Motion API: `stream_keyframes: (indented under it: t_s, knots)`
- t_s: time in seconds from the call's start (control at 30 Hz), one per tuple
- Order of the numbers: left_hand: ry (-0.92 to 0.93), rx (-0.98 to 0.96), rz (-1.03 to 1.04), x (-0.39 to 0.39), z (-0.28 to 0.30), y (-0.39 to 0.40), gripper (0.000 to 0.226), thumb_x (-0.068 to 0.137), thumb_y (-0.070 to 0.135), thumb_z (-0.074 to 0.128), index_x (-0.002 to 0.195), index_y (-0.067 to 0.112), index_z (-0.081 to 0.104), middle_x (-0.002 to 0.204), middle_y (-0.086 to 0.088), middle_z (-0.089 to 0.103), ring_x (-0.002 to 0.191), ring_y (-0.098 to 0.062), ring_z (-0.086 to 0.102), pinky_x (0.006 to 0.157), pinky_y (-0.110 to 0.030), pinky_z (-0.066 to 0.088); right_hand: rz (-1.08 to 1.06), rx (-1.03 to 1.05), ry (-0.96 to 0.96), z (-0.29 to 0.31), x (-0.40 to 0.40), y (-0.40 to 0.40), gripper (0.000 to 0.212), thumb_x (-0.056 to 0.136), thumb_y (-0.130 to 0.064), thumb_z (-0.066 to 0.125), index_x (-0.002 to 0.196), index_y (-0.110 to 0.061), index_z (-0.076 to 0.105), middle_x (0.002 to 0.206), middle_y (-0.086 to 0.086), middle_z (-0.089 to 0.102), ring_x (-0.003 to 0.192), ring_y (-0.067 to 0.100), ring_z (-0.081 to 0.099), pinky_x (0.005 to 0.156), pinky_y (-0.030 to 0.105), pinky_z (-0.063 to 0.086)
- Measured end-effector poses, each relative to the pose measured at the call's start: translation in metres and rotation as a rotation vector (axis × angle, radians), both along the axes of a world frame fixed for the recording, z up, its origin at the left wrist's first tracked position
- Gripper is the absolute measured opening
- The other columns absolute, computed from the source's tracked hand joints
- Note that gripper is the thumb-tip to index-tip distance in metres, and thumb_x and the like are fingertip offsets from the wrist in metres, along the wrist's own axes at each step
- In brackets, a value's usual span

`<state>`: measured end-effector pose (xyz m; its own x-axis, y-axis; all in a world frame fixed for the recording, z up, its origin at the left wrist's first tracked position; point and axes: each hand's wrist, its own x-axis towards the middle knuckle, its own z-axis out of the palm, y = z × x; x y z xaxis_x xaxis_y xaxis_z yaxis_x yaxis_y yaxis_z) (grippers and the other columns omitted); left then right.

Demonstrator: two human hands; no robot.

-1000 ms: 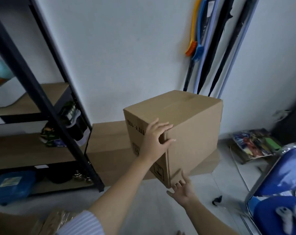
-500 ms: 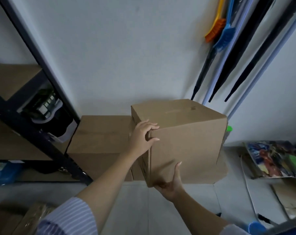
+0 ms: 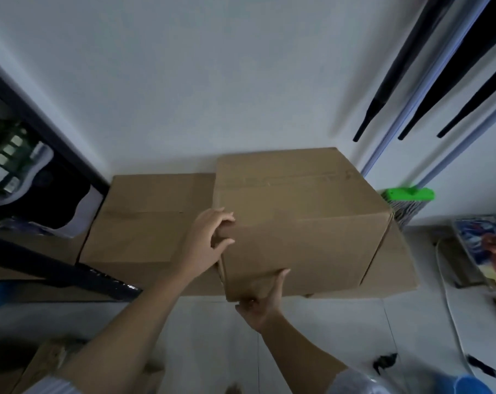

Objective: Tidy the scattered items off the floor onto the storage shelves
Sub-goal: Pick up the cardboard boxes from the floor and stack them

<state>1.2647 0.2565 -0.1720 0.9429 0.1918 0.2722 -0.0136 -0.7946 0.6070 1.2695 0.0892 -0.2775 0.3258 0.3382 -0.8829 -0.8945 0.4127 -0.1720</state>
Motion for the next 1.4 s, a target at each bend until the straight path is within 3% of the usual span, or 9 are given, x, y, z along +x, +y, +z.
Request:
stream_keyframes:
  t_s: [0.2, 0.33, 0.47, 0.57, 0.77, 0.83, 1.03, 1.27, 1.4]
  knots:
    - [0.106, -0.018, -0.001, -0.020, -0.071, 0.007, 0.056, 0.082, -0.009, 0.067, 0.134, 0.010, 0.056, 0.103, -0.009, 0.069, 0.101, -0.004, 0.052, 0.093, -0.014, 0.038, -0.312, 0.269, 0.021, -0.015, 0.058, 0.022, 0.095, 0.076, -0.082, 0.047, 0.141, -0.013, 0.046, 0.139, 0.017, 0.050, 0.125, 0.044, 0.048, 0.097, 0.064, 0.043]
    - [0.318, 0.042, -0.020, -0.021, -0.103, -0.012, 0.052, 0.078, -0.007, 0.072, 0.128, 0.001, 0.061, 0.112, -0.017, 0.065, 0.114, -0.033, 0.055, 0.099, -0.034, 0.045, -0.155, 0.121, -0.022, -0.024, 0.067, 0.003, 0.080, 0.091, -0.070, 0.033, 0.149, -0.014, 0.034, 0.137, 0.017, 0.051, 0.126, 0.038, 0.050, 0.100, 0.058, 0.041]
    - [0.737, 0.007, 0.077, -0.015, -0.113, -0.024, 0.070, 0.091, 0.025, 0.064, 0.151, 0.010, 0.031, 0.147, -0.019, 0.029, 0.127, -0.030, 0.044, 0.100, -0.033, 0.044, -0.058, 0.000, -0.115, -0.025, 0.087, -0.037, 0.086, 0.092, -0.070, 0.029, 0.154, -0.012, 0.021, 0.154, 0.015, 0.035, 0.142, 0.034, 0.033, 0.111, 0.053, 0.031]
    - [0.940, 0.193, 0.046, -0.011, -0.115, -0.034, 0.082, 0.093, 0.041, 0.057, 0.156, 0.019, 0.009, 0.161, -0.014, -0.016, 0.150, -0.031, -0.001, 0.117, -0.040, 0.026, 0.119, -0.140, -0.160, -0.022, 0.109, -0.067, 0.095, 0.088, -0.072, 0.038, 0.154, -0.007, 0.019, 0.156, 0.013, 0.031, 0.142, 0.034, 0.033, 0.109, 0.054, 0.035]
    - [0.873, 0.279, -0.037, 0.011, -0.110, -0.069, 0.091, 0.095, 0.038, 0.057, 0.156, 0.012, -0.006, 0.160, -0.010, -0.022, 0.148, -0.029, -0.019, 0.122, -0.041, 0.003, 0.232, -0.738, -0.396, -0.071, 0.167, -0.143, 0.134, 0.049, -0.089, 0.065, 0.155, -0.029, 0.011, 0.156, 0.003, 0.030, 0.139, 0.034, 0.035, 0.104, 0.057, 0.041]
    - [0.878, 0.272, -0.062, 0.021, -0.114, -0.078, 0.092, 0.095, 0.036, 0.058, 0.155, 0.012, -0.007, 0.161, -0.010, -0.021, 0.148, -0.029, -0.019, 0.122, -0.041, 0.001, 0.241, -0.806, -0.448, -0.034, 0.164, -0.154, 0.119, 0.068, -0.070, 0.071, 0.156, -0.030, 0.002, 0.162, 0.005, 0.016, 0.143, 0.034, 0.029, 0.110, 0.054, 0.035]
    - [0.901, 0.260, -0.023, 0.020, -0.126, -0.085, 0.095, 0.093, 0.042, 0.059, 0.156, 0.017, -0.006, 0.161, -0.007, -0.020, 0.148, -0.031, -0.018, 0.122, -0.042, 0.007, 0.399, -0.691, -0.595, -0.020, 0.160, -0.161, 0.067, 0.094, -0.037, 0.062, 0.150, -0.017, 0.032, 0.146, 0.013, 0.045, 0.127, 0.033, 0.046, 0.100, 0.047, 0.045]
    - [0.918, 0.300, -0.018, -0.014, -0.133, -0.060, 0.103, 0.090, 0.042, 0.061, 0.154, 0.019, -0.017, 0.157, -0.002, -0.031, 0.147, -0.024, -0.024, 0.120, -0.045, 0.011, 0.506, -0.591, -0.643, -0.029, 0.143, -0.143, 0.106, 0.076, -0.056, 0.074, 0.156, -0.022, 0.013, 0.155, -0.004, 0.034, 0.138, 0.023, 0.036, 0.110, 0.048, 0.036]
    - [0.914, 0.176, -0.021, -0.008, -0.130, -0.052, 0.097, 0.092, 0.040, 0.060, 0.155, 0.018, -0.010, 0.160, 0.000, -0.024, 0.148, -0.020, -0.020, 0.121, -0.041, 0.018, 0.593, -0.631, -0.644, -0.031, 0.155, -0.141, 0.088, 0.090, -0.032, 0.069, 0.155, -0.012, 0.013, 0.146, 0.000, 0.042, 0.128, 0.020, 0.042, 0.091, 0.035, 0.034]
